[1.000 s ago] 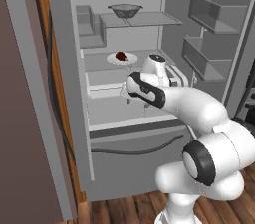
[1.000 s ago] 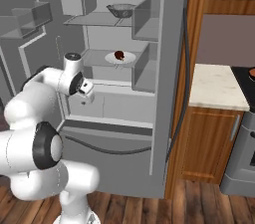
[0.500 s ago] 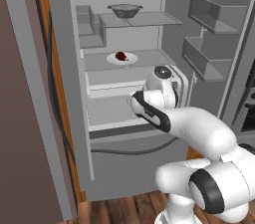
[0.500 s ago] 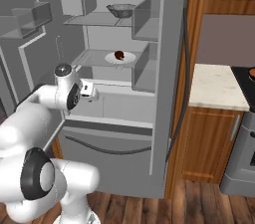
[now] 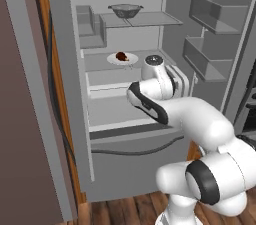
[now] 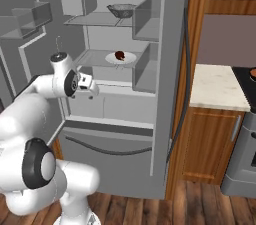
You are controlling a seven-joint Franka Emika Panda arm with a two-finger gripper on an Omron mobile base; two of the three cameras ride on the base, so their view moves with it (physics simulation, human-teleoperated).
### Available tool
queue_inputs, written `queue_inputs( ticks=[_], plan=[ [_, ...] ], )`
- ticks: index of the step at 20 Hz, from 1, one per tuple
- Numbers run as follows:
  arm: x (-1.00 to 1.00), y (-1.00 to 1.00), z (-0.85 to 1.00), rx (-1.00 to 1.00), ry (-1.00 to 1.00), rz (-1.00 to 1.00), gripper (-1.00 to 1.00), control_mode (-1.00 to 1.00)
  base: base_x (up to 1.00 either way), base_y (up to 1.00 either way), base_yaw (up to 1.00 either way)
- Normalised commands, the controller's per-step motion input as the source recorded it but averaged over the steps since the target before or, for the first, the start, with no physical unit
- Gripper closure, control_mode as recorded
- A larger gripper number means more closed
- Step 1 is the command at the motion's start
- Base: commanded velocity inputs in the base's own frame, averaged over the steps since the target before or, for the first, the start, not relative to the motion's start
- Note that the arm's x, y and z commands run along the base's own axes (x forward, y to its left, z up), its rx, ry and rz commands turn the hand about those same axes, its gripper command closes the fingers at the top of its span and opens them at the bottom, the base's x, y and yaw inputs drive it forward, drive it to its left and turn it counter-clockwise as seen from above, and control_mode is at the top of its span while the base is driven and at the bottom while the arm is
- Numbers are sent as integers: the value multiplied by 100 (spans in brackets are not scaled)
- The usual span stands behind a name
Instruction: Retrieve the steak from the fridge and place it on the saucepan with marinade on the stove.
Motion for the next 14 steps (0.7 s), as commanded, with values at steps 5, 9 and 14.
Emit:
queue_inputs(
  ticks=[5, 9, 14],
  plan=[
    [16, -8, 0, 0, 0, 0, -100, -100, 0, 0, 0],
    [22, -6, 0, 0, -1, 0, -100, 100, 30, -10, 0],
    [0, 0, 0, 0, 0, 0, -100, 100, 70, -17, 0]
  ],
)
